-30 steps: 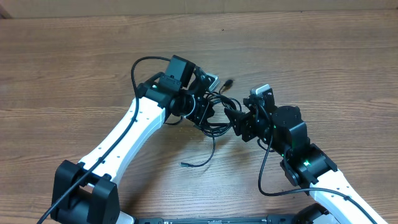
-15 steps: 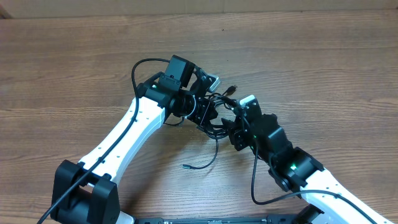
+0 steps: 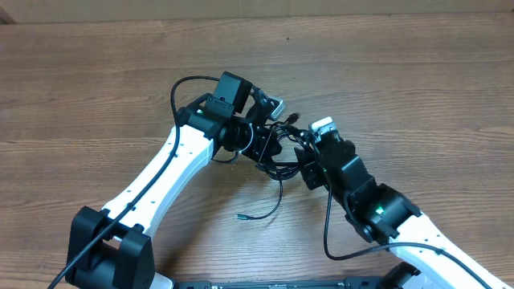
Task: Untangle cables
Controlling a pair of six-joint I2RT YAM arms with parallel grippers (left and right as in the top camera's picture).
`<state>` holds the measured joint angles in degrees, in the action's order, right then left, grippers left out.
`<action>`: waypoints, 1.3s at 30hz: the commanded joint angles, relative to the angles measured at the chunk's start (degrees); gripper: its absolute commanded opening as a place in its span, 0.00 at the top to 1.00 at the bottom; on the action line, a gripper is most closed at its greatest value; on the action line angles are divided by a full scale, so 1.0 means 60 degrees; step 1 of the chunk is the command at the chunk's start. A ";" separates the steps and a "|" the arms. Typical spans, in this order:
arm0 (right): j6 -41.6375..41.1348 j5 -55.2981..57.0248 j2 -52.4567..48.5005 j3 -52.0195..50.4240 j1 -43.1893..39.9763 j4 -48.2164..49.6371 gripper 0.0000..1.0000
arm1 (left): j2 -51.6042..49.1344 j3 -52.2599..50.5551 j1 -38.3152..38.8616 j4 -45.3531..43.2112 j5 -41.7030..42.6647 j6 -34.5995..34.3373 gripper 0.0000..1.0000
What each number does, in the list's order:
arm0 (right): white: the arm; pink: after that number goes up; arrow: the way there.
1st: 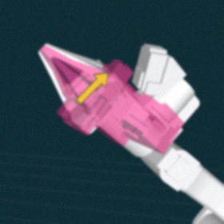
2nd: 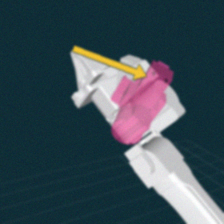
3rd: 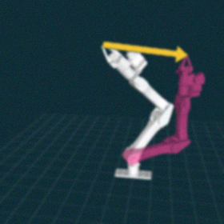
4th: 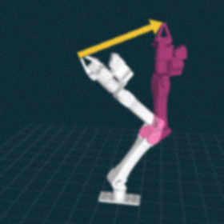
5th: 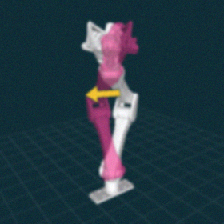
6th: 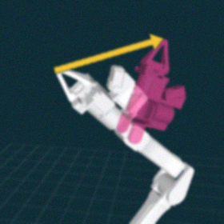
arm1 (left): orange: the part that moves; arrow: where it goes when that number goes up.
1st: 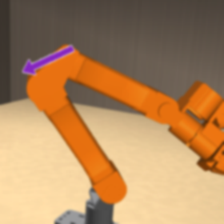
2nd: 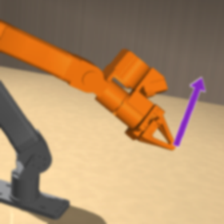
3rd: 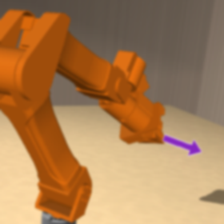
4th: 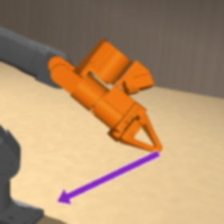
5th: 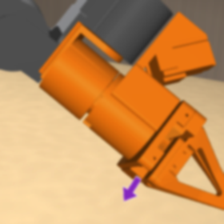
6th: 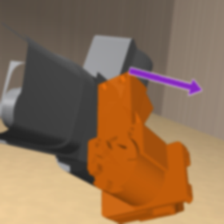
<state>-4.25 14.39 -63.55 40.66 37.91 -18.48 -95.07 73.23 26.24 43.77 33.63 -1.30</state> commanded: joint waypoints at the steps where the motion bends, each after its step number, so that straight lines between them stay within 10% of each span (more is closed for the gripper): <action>1: -0.0029 -0.0029 0.0397 0.0521 0.0004 -0.0117 0.37 | -0.0029 0.0062 0.0007 -0.0015 0.0066 0.0004 0.96; 14: -0.0025 0.0029 -0.1563 0.0459 -0.0007 -0.0157 0.37 | -0.0029 0.0062 0.0007 0.0036 0.0714 0.0171 0.96; 27: -0.0080 0.0011 -0.1388 0.0729 -0.0007 -0.0481 0.96 | -0.0029 0.0062 0.0004 0.0379 0.1133 0.1614 0.96; 39: -0.0750 -0.2229 0.0907 0.1639 -0.0007 -0.2550 0.96 | -0.0029 0.0062 -0.0004 -0.1111 -0.2470 -0.3340 0.96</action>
<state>-7.49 8.12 -63.64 48.36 37.69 -32.18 -95.15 73.19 27.70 39.27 33.10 -7.07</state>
